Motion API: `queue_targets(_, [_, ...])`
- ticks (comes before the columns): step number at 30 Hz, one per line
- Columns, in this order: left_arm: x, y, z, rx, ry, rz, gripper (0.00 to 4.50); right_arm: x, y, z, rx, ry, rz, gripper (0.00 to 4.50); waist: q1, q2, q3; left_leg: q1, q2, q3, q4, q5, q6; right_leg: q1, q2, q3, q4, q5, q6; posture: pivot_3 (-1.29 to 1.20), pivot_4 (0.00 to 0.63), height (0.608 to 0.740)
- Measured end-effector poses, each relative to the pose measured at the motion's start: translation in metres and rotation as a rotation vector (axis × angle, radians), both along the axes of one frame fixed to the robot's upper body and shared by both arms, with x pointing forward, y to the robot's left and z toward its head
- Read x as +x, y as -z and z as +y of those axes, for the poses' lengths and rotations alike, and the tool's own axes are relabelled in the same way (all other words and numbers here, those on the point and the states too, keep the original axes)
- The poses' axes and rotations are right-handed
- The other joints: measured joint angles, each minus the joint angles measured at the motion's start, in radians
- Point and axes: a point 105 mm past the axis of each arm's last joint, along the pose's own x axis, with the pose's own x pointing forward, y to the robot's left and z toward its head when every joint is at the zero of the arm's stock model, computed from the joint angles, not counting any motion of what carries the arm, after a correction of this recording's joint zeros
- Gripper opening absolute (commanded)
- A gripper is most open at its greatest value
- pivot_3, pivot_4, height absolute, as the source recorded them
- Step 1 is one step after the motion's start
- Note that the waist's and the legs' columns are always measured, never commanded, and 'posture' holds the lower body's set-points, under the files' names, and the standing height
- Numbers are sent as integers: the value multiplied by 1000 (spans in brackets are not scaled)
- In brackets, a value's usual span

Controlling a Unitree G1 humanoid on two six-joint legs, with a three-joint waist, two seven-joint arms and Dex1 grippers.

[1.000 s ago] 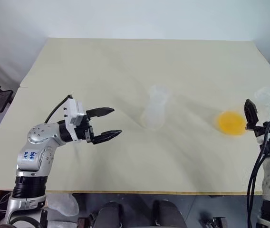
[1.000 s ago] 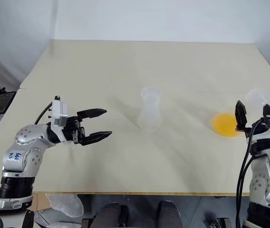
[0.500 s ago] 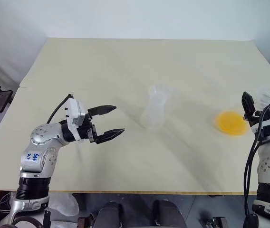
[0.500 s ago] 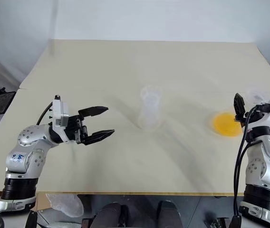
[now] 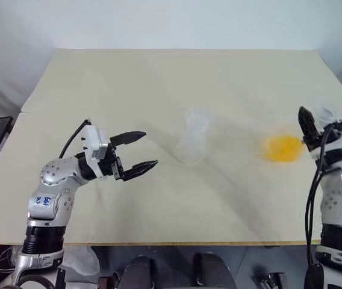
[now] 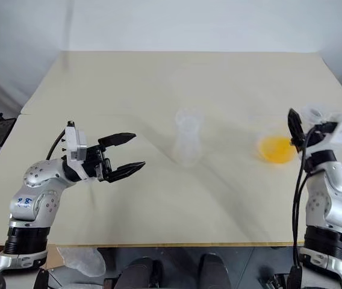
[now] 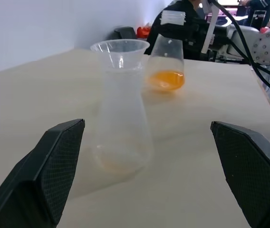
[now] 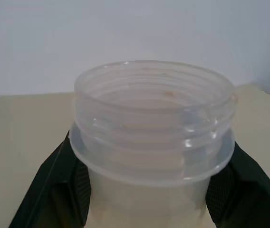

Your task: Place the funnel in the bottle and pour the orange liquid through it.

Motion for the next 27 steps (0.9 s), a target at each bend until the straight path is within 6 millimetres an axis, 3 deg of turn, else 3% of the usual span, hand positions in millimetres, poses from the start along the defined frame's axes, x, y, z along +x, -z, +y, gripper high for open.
queue_targets(4, [7,-7,-5,-42,-16,-18,4500,7,-13,40,-133,-85,25,2522,6,0,0,-1,-1,0,0,0,0,0,-1,0,-1,0,0,0,150,740])
queue_targets(10, [12,-10,-12,-93,-40,-15,4500,11,-33,91,-553,-82,-134,2522,7,0,0,-3,-1,-1,0,0,0,-1,-1,-2,-2,0,0,0,150,740])
queue_targets(18, [12,-2,-16,-98,-48,12,4500,16,-32,123,-908,-26,-304,2522,2,0,0,-3,-1,-1,0,0,0,-1,-1,-3,-2,0,0,0,150,740])
queue_targets(27, [12,0,-18,-95,-53,19,4500,14,-33,149,-1126,-16,-451,2522,-5,0,0,-3,-1,-2,0,0,0,-1,-1,-3,-2,0,0,0,150,740])
